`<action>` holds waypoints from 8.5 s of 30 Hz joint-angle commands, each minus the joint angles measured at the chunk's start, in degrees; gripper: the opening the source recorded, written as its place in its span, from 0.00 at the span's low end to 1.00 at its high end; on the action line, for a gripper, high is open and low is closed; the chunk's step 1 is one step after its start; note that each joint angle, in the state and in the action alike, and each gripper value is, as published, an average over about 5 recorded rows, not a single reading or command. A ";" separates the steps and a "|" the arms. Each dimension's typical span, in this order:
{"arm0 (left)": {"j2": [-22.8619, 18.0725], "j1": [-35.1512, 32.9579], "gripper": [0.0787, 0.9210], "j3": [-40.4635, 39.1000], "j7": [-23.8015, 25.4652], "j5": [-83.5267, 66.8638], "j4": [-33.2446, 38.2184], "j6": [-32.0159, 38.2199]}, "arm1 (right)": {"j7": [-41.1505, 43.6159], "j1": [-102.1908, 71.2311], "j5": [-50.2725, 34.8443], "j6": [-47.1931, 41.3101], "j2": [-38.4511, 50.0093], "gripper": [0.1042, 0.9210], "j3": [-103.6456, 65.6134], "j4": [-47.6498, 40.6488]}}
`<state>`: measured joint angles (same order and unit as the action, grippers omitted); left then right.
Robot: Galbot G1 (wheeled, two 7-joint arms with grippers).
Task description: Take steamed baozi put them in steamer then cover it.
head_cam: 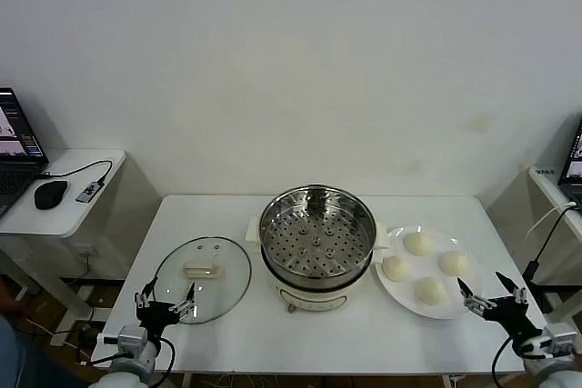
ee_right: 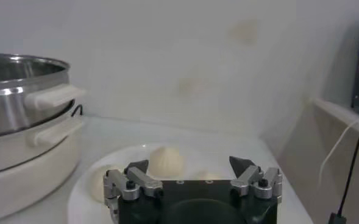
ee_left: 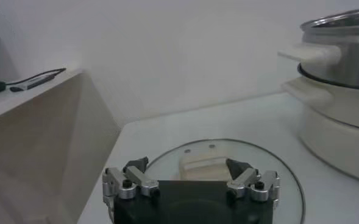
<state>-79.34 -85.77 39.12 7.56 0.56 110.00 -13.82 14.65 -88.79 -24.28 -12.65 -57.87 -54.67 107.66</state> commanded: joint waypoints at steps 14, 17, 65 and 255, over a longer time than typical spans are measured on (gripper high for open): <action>-1.85 -2.18 0.88 -0.28 -0.29 3.04 2.93 0.48 | 41.42 34.15 33.08 -5.31 28.80 0.88 11.54 -16.98; -1.79 -2.67 0.88 -0.11 -0.29 3.25 3.69 -0.01 | 49.91 47.61 39.89 -3.02 28.73 0.88 21.77 -23.82; -1.95 -6.79 0.88 0.27 -2.11 4.59 7.54 -1.81 | 53.07 79.82 56.82 16.30 3.53 0.88 68.39 -62.22; -3.61 -10.67 0.88 -0.87 -1.60 7.65 14.97 -5.94 | 61.39 100.40 26.03 -15.30 29.88 0.88 100.16 -21.12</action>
<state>-82.86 -96.22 38.36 6.01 8.21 124.35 -19.65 76.02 19.23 -1.41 -22.00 -34.13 47.91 81.32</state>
